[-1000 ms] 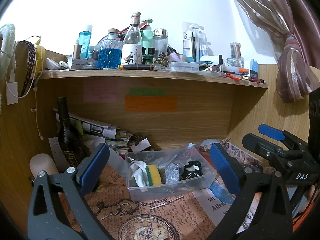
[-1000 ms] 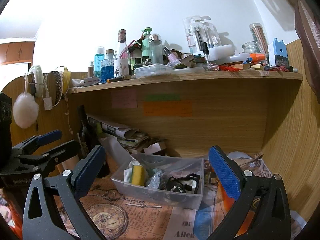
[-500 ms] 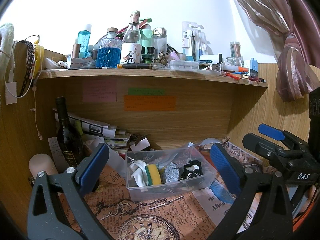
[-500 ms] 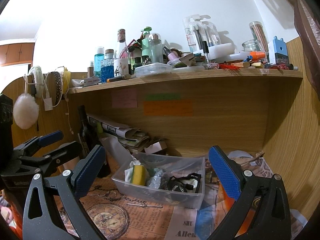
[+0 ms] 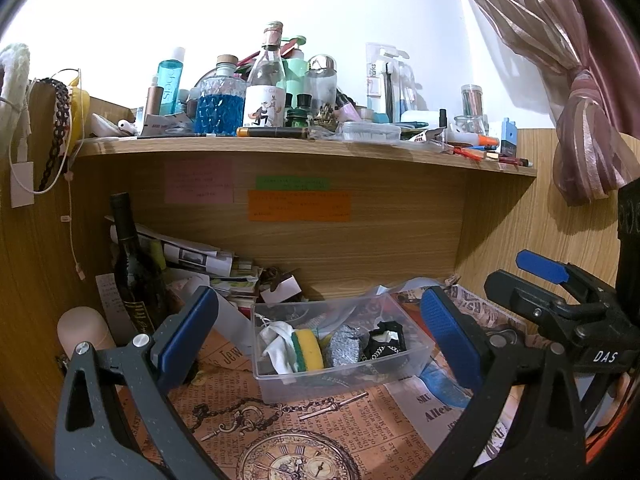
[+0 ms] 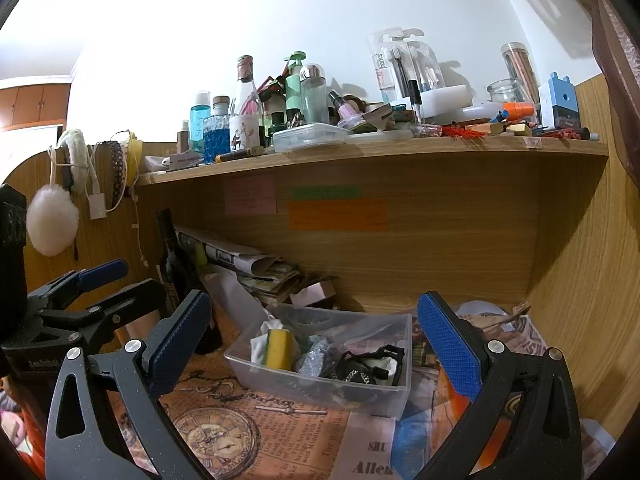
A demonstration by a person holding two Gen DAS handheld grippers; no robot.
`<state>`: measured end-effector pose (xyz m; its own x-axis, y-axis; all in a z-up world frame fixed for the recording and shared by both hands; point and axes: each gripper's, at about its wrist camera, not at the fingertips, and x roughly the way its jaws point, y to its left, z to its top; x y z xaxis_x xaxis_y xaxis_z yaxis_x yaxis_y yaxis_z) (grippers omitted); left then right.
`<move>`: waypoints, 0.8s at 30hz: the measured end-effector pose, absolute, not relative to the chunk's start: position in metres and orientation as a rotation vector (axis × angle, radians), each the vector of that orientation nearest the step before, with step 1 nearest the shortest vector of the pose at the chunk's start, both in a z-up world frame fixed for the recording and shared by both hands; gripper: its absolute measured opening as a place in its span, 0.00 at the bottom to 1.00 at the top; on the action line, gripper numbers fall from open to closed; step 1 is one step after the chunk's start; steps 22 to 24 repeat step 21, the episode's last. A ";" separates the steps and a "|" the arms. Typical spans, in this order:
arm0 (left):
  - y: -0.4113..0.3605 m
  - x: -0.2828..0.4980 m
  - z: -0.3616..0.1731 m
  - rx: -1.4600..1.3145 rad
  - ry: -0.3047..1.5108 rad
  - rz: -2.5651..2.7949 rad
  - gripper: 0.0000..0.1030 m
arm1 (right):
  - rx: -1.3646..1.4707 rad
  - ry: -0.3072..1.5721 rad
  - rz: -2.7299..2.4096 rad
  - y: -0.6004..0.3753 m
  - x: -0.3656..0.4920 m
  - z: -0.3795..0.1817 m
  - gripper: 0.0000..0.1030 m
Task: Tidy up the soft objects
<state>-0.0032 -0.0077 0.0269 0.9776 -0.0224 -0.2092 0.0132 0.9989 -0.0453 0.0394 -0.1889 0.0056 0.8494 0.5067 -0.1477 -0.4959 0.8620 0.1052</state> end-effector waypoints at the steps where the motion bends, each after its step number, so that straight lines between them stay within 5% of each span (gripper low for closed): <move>1: -0.007 -0.003 0.027 -0.042 0.211 -0.020 1.00 | 0.063 0.173 0.529 -0.189 0.039 0.005 1.00; 24: -0.008 -0.004 0.027 -0.058 0.212 -0.029 1.00 | 0.059 0.177 0.541 -0.187 0.040 0.004 1.00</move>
